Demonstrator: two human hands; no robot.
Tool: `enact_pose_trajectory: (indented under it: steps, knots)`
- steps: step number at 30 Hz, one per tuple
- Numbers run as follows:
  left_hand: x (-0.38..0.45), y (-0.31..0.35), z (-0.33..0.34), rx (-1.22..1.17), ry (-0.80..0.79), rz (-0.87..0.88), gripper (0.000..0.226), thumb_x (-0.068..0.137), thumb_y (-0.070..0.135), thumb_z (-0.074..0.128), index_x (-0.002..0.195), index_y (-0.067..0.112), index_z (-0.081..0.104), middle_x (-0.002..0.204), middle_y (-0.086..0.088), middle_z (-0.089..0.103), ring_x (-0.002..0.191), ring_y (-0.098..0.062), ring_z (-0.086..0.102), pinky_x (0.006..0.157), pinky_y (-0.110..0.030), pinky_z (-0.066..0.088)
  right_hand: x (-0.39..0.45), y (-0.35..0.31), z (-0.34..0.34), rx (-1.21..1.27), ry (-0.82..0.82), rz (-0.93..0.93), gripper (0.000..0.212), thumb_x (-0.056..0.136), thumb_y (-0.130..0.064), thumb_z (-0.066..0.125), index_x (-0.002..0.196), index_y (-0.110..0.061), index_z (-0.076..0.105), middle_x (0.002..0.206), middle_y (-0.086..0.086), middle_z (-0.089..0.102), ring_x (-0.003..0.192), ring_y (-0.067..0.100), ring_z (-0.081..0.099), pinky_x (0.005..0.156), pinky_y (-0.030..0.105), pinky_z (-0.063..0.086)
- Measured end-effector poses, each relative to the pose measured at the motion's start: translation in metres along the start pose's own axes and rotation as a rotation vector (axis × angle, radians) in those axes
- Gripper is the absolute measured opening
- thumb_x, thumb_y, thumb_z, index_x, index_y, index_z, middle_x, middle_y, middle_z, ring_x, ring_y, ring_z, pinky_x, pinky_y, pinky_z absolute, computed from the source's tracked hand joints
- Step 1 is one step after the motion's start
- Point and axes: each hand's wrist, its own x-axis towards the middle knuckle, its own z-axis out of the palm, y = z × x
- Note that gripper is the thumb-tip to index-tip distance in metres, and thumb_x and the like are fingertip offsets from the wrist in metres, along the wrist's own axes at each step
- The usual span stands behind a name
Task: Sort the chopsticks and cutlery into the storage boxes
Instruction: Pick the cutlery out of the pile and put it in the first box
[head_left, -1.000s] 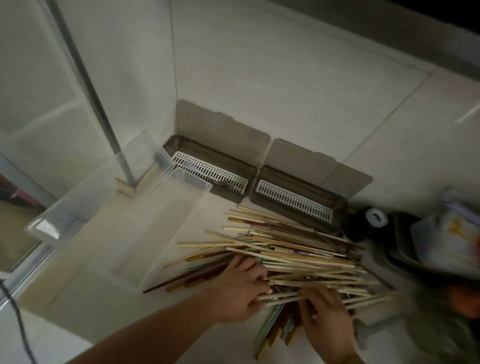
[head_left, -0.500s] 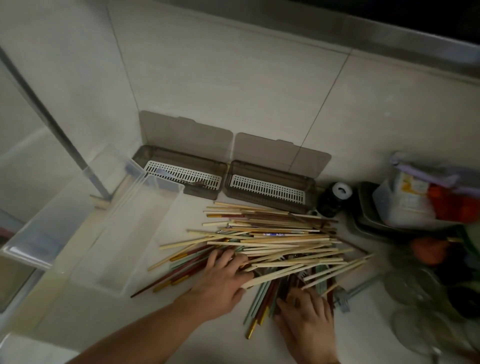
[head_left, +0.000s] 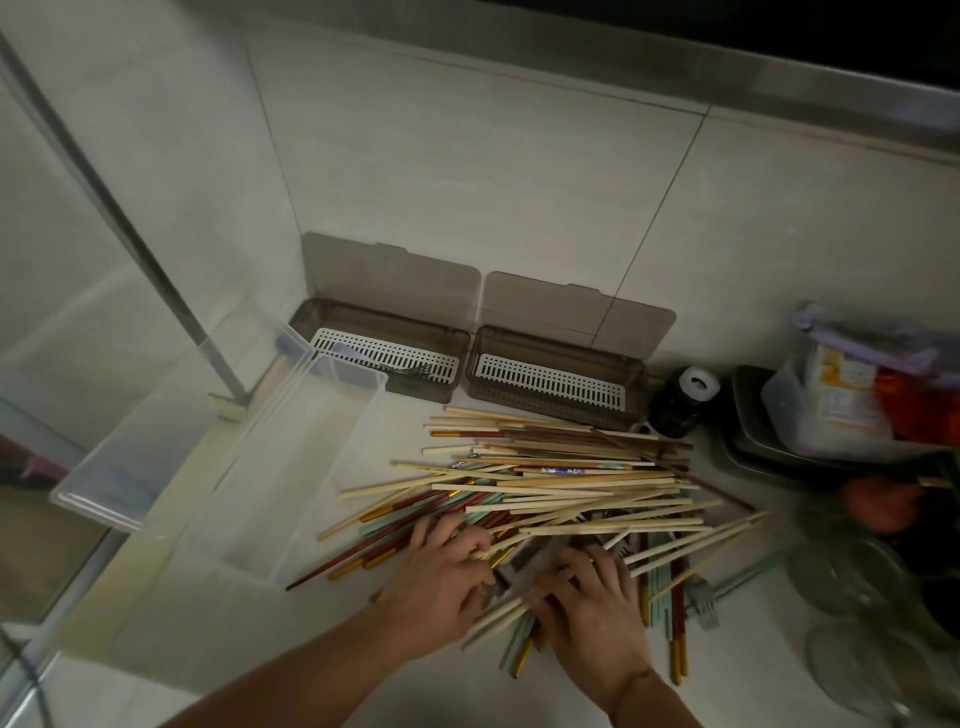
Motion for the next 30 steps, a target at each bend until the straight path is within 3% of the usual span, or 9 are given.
enact_pose_trajectory:
  steps: [2,5,7,11,16,19,21,26,30]
  knots:
    - [0.007,0.008,-0.007,0.004,-0.009,-0.062,0.024,0.083,0.045,0.053,0.09,0.032,0.071,0.109,0.015,0.051,0.114,-0.013,0.036,0.093,-0.043,0.041,-0.002,0.001,0.001,-0.009,0.007,0.003,0.042,0.093,-0.057,0.032,0.087,-0.037,0.069,0.107,-0.005,0.062,0.11,0.03,0.048,0.094,0.046,0.034]
    - [0.019,0.021,-0.017,0.097,-0.152,-0.159,0.049,0.087,0.06,0.042,0.117,0.027,0.062,0.124,0.008,0.042,0.123,-0.018,0.026,0.103,-0.041,0.022,0.002,-0.001,-0.001,-0.021,-0.028,0.001,0.028,0.082,-0.051,0.046,0.085,-0.037,0.069,0.104,-0.005,0.062,0.108,0.029,0.048,0.088,0.047,0.043]
    - [0.023,0.025,-0.018,0.169,-0.2,-0.164,0.056,0.088,0.062,0.041,0.124,0.023,0.058,0.129,0.004,0.039,0.124,-0.021,0.024,0.102,-0.042,0.019,0.005,-0.003,-0.002,-0.037,-0.043,0.007,0.025,0.079,-0.05,0.048,0.085,-0.037,0.069,0.106,-0.006,0.061,0.109,0.029,0.048,0.088,0.045,0.042]
    - [0.023,0.027,-0.018,0.26,-0.236,-0.118,0.058,0.091,0.058,0.038,0.124,0.016,0.059,0.126,-0.002,0.047,0.12,-0.026,0.03,0.099,-0.047,0.021,0.006,-0.002,-0.002,-0.047,-0.037,0.007,0.025,0.079,-0.05,0.048,0.084,-0.038,0.069,0.107,-0.007,0.061,0.11,0.028,0.047,0.089,0.049,0.046]
    - [0.026,0.031,-0.031,0.36,-0.291,-0.056,0.045,0.095,0.04,0.037,0.109,0.011,0.068,0.117,-0.01,0.059,0.113,-0.03,0.04,0.097,-0.05,0.023,0.008,0.0,-0.001,-0.048,-0.011,-0.027,0.025,0.08,-0.05,0.049,0.081,-0.035,0.07,0.106,-0.006,0.061,0.109,0.027,0.048,0.092,0.044,0.034]
    - [0.027,0.03,-0.046,0.398,-0.322,-0.035,0.039,0.095,0.035,0.041,0.11,0.011,0.068,0.118,-0.011,0.059,0.114,-0.032,0.043,0.1,-0.05,0.022,0.014,-0.001,-0.007,-0.01,-0.003,-0.081,0.024,0.08,-0.047,0.051,0.087,-0.035,0.069,0.106,-0.009,0.061,0.107,0.024,0.048,0.087,0.041,0.044]
    - [0.025,0.024,-0.056,0.397,-0.298,-0.019,0.037,0.094,0.033,0.043,0.11,0.011,0.067,0.116,-0.011,0.06,0.113,-0.032,0.045,0.101,-0.05,0.024,0.021,-0.003,-0.011,0.055,0.016,-0.129,0.027,0.08,-0.043,0.052,0.098,-0.032,0.068,0.107,-0.011,0.061,0.106,0.021,0.049,0.083,0.038,0.05]
    - [0.024,0.01,-0.086,0.332,-0.104,-0.061,0.036,0.091,0.039,0.044,0.096,0.019,0.072,0.098,0.002,0.067,0.098,-0.022,0.054,0.089,-0.042,0.033,0.047,-0.025,-0.03,0.222,0.107,-0.205,0.027,0.09,-0.037,0.053,0.113,-0.029,0.064,0.11,-0.013,0.063,0.103,0.014,0.055,0.084,0.029,0.048]
    - [0.037,0.002,-0.113,0.096,0.097,-0.148,0.038,0.088,0.05,0.045,0.088,0.024,0.072,0.09,0.008,0.065,0.095,-0.014,0.056,0.087,-0.033,0.038,0.076,-0.056,-0.052,0.48,0.052,-0.177,0.018,0.092,-0.042,0.054,0.108,-0.038,0.062,0.092,-0.022,0.065,0.083,0.002,0.055,0.071,0.018,0.045]
